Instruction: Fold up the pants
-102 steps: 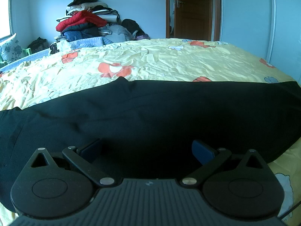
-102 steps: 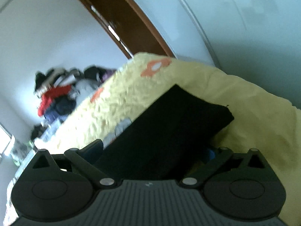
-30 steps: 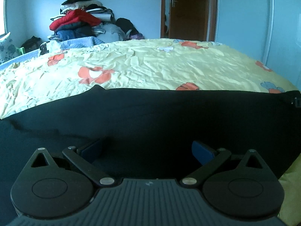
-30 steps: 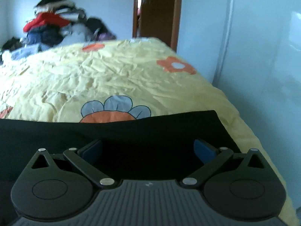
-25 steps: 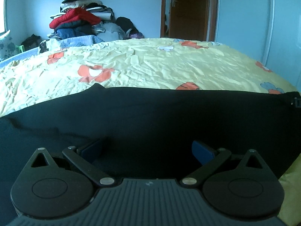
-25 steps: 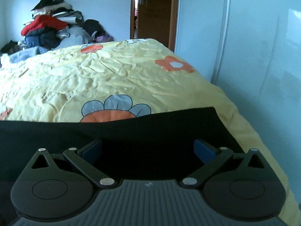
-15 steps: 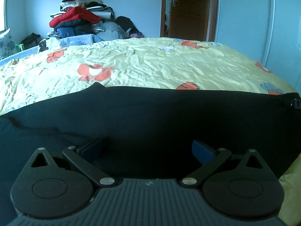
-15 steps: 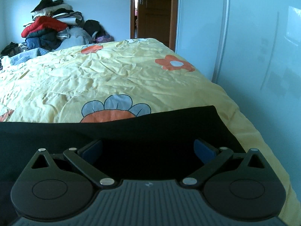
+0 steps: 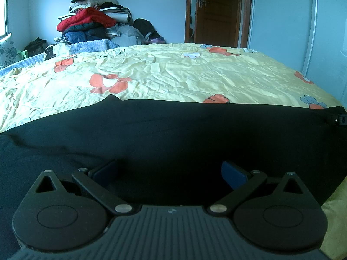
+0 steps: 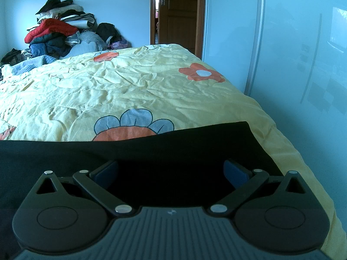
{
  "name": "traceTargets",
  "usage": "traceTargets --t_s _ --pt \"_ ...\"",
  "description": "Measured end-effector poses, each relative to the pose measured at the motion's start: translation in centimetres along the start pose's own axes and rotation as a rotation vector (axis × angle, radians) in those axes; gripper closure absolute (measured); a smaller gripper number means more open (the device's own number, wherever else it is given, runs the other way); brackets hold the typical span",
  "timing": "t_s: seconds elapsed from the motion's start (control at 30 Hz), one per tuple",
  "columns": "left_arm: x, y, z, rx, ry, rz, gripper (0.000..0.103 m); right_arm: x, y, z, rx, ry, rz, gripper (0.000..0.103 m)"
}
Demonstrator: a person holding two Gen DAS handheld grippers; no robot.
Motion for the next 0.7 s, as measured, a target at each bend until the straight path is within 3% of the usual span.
traceTargets --t_s 0.57,0.7 --pt "0.0 0.0 0.0 -0.001 -0.001 0.000 0.000 0.0 -0.1 -0.3 0.023 0.002 -0.002 0.000" --pt "0.0 0.0 0.0 -0.001 -0.001 0.000 0.000 -0.3 -4.9 -3.6 -0.051 0.172 -0.160 0.000"
Point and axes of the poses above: each gripper's, at about its wrist camera, not at the fingertips, and y roughly the way its jaws point, z to its left, x to its top, the point moved 4 cm from there along y, roughly the way its jaws point, and after that the axes turned 4 degrees about x, right-handed, at the moved point
